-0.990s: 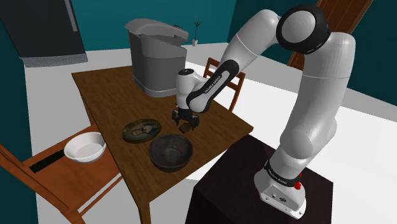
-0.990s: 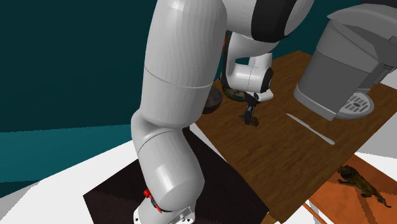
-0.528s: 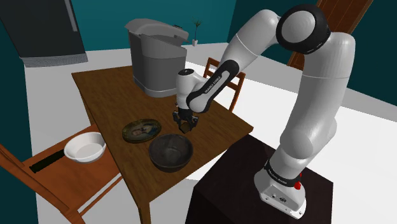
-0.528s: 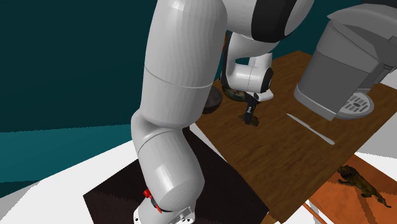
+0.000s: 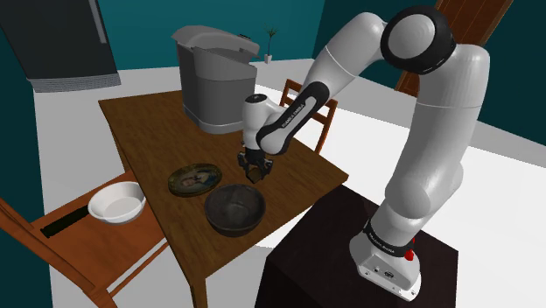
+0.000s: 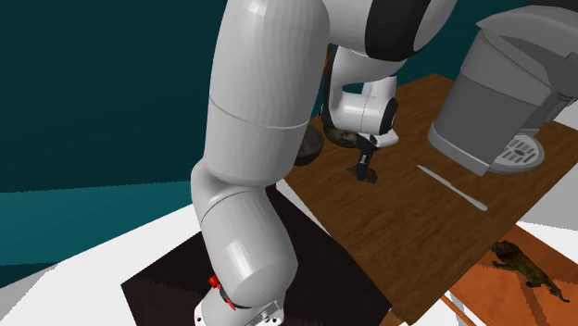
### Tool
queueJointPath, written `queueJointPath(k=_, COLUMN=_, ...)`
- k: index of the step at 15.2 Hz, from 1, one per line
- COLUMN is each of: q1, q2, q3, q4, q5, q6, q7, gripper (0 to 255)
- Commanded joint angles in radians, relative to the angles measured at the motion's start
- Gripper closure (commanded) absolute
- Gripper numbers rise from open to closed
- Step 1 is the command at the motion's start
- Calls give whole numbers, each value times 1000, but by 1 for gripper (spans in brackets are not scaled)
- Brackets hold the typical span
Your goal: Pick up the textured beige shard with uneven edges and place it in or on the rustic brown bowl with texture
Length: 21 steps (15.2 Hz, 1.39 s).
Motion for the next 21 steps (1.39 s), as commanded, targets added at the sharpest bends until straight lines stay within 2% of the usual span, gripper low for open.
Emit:
queueJointPath(k=1, q1=-6, q2=-20, q3=10, q4=-1, q5=18, q6=-17, q7=-14, gripper=255)
queueJointPath(k=21, q1=-43, q2=-260, q3=73, q4=25, q5=220, q6=-250, q7=-173, gripper=255)
